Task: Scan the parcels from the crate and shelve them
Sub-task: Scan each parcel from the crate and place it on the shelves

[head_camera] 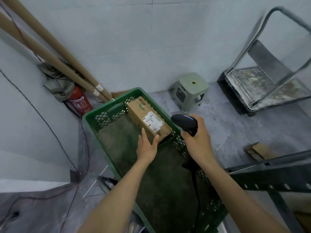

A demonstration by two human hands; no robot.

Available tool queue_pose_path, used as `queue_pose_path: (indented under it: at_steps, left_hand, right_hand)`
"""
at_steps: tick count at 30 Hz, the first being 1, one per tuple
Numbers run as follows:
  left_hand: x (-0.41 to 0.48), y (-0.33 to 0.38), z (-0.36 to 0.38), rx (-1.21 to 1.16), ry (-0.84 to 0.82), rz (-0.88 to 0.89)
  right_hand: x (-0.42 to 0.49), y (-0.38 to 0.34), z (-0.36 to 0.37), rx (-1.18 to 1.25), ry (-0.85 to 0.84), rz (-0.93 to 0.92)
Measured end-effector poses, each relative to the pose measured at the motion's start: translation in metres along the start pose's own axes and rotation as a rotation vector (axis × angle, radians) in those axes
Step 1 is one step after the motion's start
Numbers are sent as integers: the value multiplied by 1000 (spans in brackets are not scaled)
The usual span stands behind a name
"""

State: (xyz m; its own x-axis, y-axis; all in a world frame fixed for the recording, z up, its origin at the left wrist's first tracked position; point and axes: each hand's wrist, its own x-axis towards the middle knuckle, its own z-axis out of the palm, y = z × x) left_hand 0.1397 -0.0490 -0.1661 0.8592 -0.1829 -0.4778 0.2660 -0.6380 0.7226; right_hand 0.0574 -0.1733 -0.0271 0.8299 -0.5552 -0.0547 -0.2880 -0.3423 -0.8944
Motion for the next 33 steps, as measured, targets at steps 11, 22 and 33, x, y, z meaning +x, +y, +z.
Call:
queue_pose_path:
  at_steps: [11, 22, 33]
  left_hand:
    - [51, 24, 52, -179, 103, -48]
    - [81, 24, 74, -276, 184, -202]
    - [86, 28, 83, -232, 228, -291]
  right_hand:
    - [27, 55, -12, -28, -17, 50]
    - [42, 83, -4, -18, -58, 83]
    - [53, 94, 0, 16, -97, 97]
